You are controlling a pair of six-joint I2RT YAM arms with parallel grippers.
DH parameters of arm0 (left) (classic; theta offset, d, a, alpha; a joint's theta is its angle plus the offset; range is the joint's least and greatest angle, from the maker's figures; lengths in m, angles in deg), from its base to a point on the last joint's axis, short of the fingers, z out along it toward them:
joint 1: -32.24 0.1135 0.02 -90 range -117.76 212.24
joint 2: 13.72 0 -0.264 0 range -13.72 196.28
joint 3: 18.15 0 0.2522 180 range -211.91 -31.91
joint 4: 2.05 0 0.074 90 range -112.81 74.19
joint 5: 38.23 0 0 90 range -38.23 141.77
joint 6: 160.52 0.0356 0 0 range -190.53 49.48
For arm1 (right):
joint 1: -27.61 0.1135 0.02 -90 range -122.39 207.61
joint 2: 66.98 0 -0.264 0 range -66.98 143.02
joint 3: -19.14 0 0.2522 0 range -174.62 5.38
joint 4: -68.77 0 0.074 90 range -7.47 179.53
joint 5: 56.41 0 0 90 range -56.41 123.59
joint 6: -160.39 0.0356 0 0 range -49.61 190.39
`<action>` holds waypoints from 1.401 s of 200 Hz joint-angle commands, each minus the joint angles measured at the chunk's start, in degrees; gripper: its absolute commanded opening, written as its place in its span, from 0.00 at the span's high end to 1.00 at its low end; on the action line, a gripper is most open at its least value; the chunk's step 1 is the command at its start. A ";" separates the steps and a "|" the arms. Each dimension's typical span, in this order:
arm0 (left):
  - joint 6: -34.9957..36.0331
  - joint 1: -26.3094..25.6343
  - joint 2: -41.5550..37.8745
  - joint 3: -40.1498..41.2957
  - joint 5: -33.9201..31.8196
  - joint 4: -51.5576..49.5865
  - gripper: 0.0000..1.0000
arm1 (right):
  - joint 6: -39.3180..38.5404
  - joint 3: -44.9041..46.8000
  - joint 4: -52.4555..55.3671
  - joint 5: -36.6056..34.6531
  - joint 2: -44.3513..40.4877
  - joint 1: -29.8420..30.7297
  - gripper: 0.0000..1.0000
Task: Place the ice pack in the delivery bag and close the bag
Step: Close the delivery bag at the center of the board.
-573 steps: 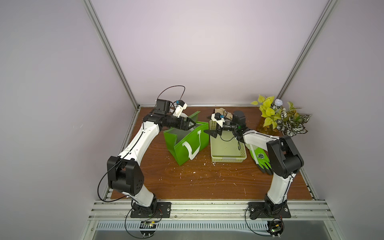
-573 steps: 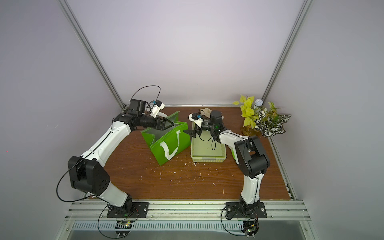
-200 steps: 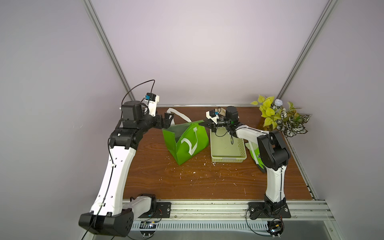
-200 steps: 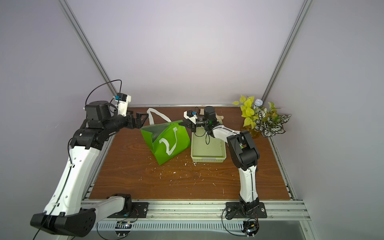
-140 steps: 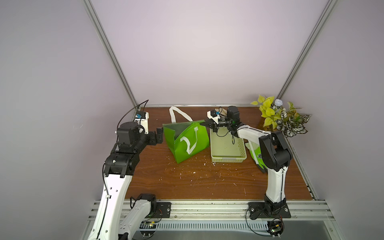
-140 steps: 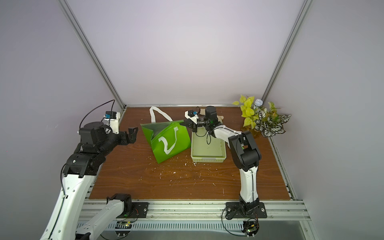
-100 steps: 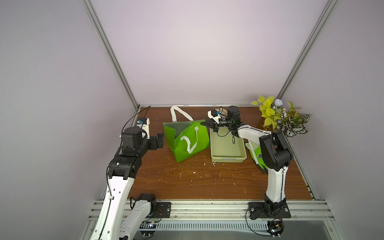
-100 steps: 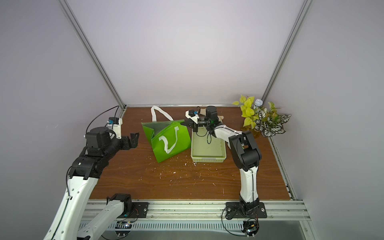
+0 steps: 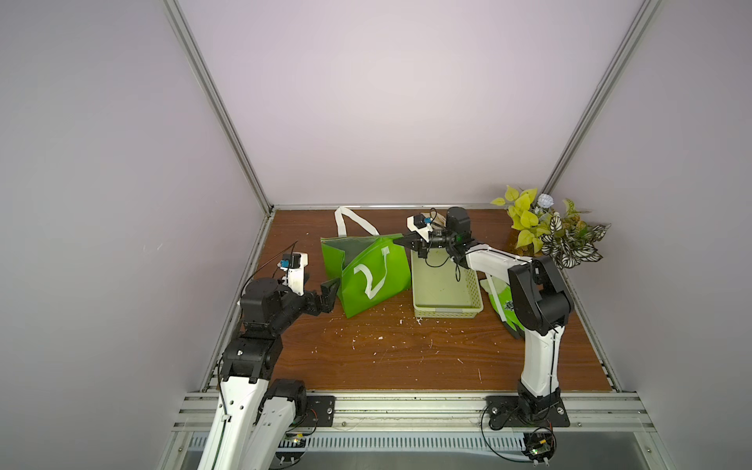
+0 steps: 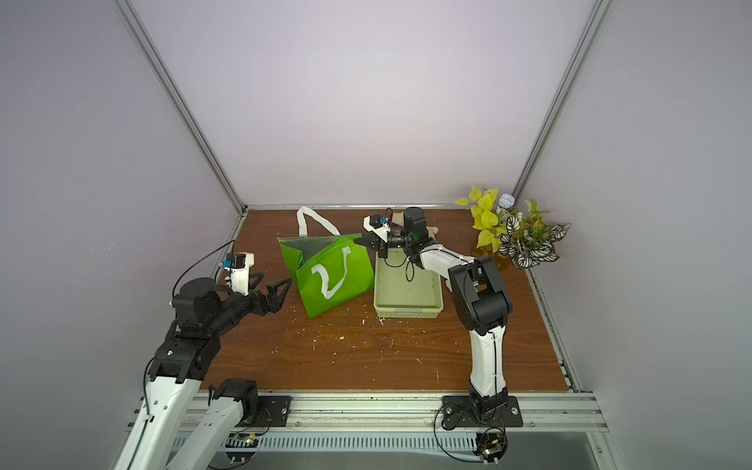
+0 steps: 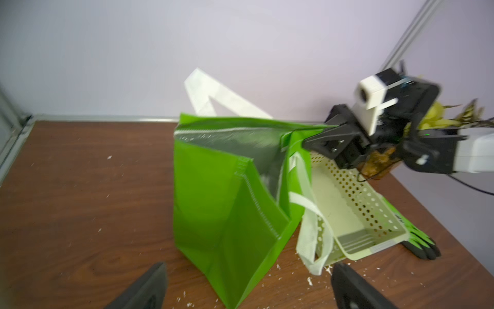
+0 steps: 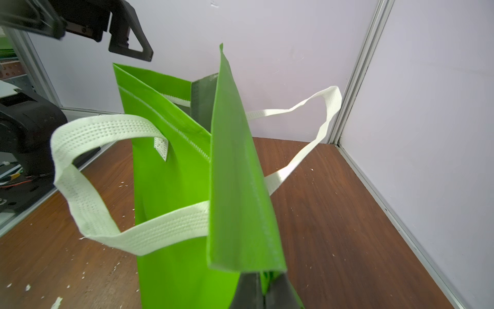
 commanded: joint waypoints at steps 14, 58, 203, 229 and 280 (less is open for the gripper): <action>2.59 0.57 -1.56 3.98 6.84 9.26 0.02 | -0.45 -0.11 0.15 -0.45 -3.45 -0.83 1.00; 6.88 0.52 -0.76 9.52 1.23 17.77 0.02 | -0.47 -0.36 0.31 -0.54 -3.47 -0.87 1.00; 22.13 0.61 15.58 9.38 -5.70 32.91 0.02 | -1.75 -1.55 2.16 0.33 -3.30 -0.83 1.00; 25.63 1.08 17.26 9.46 -4.09 34.90 0.02 | -1.75 -1.64 1.86 0.69 -3.20 -0.83 1.00; 22.47 7.45 24.88 8.21 9.79 43.91 0.01 | -1.79 -1.64 1.48 1.39 -2.76 -0.81 1.00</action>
